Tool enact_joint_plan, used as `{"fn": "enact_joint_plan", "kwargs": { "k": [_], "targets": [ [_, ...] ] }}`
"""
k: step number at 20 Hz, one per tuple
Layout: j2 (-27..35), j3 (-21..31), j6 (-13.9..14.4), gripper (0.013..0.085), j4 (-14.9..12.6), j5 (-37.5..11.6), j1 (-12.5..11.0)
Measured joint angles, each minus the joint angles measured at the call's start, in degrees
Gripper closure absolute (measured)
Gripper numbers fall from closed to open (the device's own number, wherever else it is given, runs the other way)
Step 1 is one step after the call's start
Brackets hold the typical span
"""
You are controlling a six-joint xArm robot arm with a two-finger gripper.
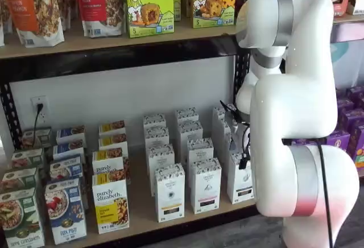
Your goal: Pick up the white box with a green strip in the middle, on the bottom shelf, the sixth box from the left
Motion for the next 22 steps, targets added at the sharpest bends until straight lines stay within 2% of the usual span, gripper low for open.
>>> {"fn": "enact_joint_plan", "kwargs": {
  "k": [7, 12, 22],
  "targets": [
    [5.1, -6.0, 3.1, 0.013, -3.8, 0.2, -0.3],
    [8.2, -9.0, 2.6, 0.013, -3.6, -0.6, -0.6],
    [12.3, -13.0, 5.5, 0.013, -7.3, -1.0, -1.0]
  ]
}}
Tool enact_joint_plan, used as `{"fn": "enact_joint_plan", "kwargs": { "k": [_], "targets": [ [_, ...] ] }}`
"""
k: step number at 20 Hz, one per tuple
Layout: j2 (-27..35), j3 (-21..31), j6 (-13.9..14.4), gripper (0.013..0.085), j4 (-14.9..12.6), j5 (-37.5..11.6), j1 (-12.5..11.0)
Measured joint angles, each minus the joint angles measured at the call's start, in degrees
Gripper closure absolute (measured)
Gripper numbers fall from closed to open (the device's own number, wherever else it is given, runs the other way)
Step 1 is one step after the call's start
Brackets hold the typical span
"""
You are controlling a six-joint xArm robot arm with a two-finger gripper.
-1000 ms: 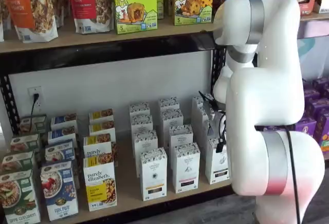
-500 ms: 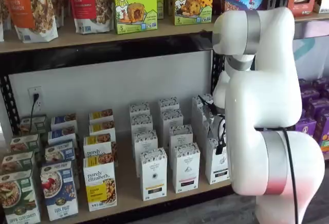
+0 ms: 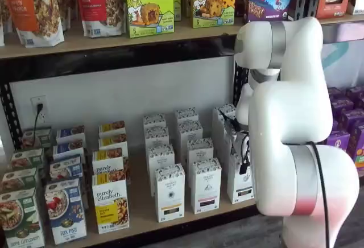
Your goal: Pick up the white box with a green strip in the middle, on the bottom shelf, the sixth box from the left
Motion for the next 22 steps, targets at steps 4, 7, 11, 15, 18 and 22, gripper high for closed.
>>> {"fn": "enact_joint_plan", "kwargs": {
  "k": [4, 7, 11, 15, 18, 22],
  "targets": [
    [1.5, -2.3, 6.3, 0.013, -7.2, 2.2, -0.2],
    [2.2, -3.2, 9.0, 0.013, -10.2, 2.8, -0.3],
    [3.0, -3.6, 11.7, 0.013, -13.4, 1.8, -0.3],
    [3.7, -3.7, 13.1, 0.013, -14.8, 0.3, -0.2],
    [4.0, -3.8, 14.5, 0.013, -16.3, 0.1, -0.2],
    [4.1, -3.8, 14.0, 0.025, -15.8, 0.0, -0.2]
  ]
}}
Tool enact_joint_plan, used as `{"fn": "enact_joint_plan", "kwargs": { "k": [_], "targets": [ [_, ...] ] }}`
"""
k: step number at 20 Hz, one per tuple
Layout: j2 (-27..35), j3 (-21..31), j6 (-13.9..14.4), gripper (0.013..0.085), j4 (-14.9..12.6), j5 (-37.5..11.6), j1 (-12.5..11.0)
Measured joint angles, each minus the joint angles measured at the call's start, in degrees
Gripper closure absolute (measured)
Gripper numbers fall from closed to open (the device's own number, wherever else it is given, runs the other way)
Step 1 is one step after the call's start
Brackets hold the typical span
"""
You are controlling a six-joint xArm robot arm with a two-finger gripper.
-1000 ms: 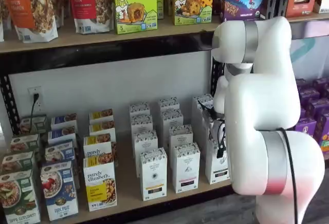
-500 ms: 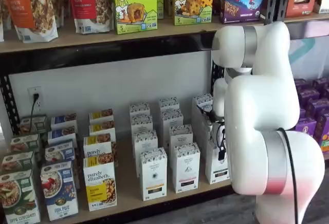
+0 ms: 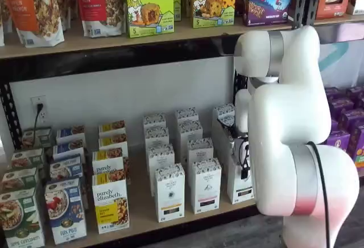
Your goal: Pick up the white box with a green strip in the middle, on the bottom shelf, the sixth box from the left
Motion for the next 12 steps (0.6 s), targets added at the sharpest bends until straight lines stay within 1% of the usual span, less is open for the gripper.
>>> {"fn": "enact_joint_plan", "kwargs": {
  "k": [1, 3, 5, 6, 9, 10, 11, 12],
  "targets": [
    [0.0, 0.0, -0.3, 0.025, 0.4, 0.0, 0.0],
    [0.0, 0.1, -0.7, 0.033, 0.8, -0.2, 0.0],
    [0.0, 0.0, -0.4, 0.033, 0.5, -0.2, 0.1],
    [0.0, 0.0, 0.3, 0.033, -0.2, -0.2, 0.1],
    [0.0, -0.1, 0.3, 0.033, -0.1, -0.1, 0.3],
    [0.0, 0.1, 0.2, 0.037, 0.2, -0.1, 0.3],
    [-0.1, 0.1, -0.2, 0.037, 0.6, 0.0, 0.4],
    [-0.3, 0.3, -0.4, 0.041, 1.0, 0.1, 0.4]
  ]
}}
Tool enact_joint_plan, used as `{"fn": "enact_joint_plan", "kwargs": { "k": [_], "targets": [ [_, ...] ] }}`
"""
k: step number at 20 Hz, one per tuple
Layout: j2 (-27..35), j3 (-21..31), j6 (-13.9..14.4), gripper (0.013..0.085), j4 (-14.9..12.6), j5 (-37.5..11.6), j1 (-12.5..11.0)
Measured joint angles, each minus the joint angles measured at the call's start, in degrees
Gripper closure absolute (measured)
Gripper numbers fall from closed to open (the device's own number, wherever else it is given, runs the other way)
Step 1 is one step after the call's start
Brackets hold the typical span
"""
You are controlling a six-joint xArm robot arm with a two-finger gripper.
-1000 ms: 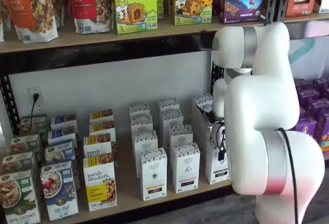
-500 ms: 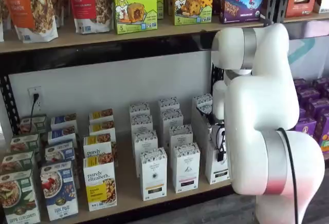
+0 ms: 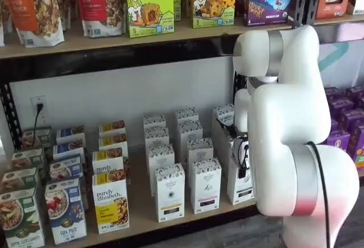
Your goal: Pick up the white box with a green strip in the middle, on the bottom shelf, the sixth box from the left
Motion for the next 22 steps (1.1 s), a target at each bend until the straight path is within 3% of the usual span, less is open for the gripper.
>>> {"fn": "enact_joint_plan", "kwargs": {
  "k": [5, 7, 14, 22],
  "targets": [
    [-0.9, 1.7, 1.4, 0.049, -1.6, -0.7, -0.1],
    [-1.8, 3.6, 5.4, 0.049, -6.3, -2.0, -0.5],
    [-8.0, 15.8, 12.9, 0.049, -15.0, -7.4, -1.7],
    [-18.9, 31.3, 15.3, 0.049, -17.8, -12.2, -2.3]
  ]
}}
